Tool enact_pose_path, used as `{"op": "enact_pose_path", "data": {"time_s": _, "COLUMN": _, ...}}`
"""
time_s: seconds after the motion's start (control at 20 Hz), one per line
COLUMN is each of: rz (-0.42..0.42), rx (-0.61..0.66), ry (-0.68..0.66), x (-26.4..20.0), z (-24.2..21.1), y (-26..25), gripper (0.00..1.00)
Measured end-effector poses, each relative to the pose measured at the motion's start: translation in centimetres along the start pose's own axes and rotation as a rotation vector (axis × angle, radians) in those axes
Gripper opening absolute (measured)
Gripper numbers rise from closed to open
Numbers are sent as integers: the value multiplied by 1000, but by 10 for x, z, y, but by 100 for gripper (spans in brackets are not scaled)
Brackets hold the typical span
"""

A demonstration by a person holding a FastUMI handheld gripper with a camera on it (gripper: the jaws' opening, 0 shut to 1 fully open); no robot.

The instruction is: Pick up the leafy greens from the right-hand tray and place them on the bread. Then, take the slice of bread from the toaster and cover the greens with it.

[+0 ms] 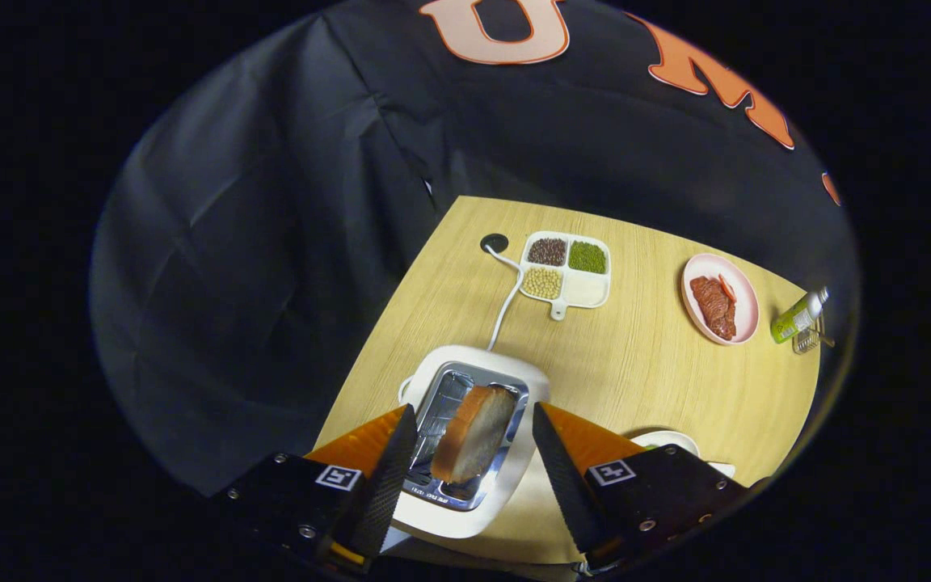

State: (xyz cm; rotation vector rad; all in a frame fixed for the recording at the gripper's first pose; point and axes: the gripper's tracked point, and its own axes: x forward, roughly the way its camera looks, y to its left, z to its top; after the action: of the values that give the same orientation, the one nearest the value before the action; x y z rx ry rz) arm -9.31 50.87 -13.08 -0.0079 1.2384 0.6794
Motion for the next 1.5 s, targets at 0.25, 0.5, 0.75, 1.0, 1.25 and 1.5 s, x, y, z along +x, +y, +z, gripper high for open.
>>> {"op": "enact_pose_path", "data": {"time_s": 0.25, "rz": -81, "rx": 1, "ry": 92, "x": 15, "z": -14, "y": -9, "gripper": 72}}
{"op": "enact_pose_path", "data": {"time_s": 0.5, "rz": -36, "rx": 29, "ry": 163, "x": 17, "z": -22, "y": -4, "gripper": 40}}
{"op": "enact_pose_path", "data": {"time_s": 0.75, "rz": -8, "rx": 71, "ry": 188, "x": 16, "z": -23, "y": -6, "gripper": 16}}
{"op": "enact_pose_path", "data": {"time_s": 1.0, "rz": 102, "rx": 103, "ry": 136, "x": 0, "z": -14, "y": -1, "gripper": 10}}
{"op": "enact_pose_path", "data": {"time_s": 1.25, "rz": 218, "rx": 161, "ry": 45, "x": -33, "z": -7, "y": -11, "gripper": 10}}
{"op": "enact_pose_path", "data": {"time_s": 1.5, "rz": 339, "rx": 183, "ry": -64, "x": -74, "z": -10, "y": -35, "gripper": 9}}
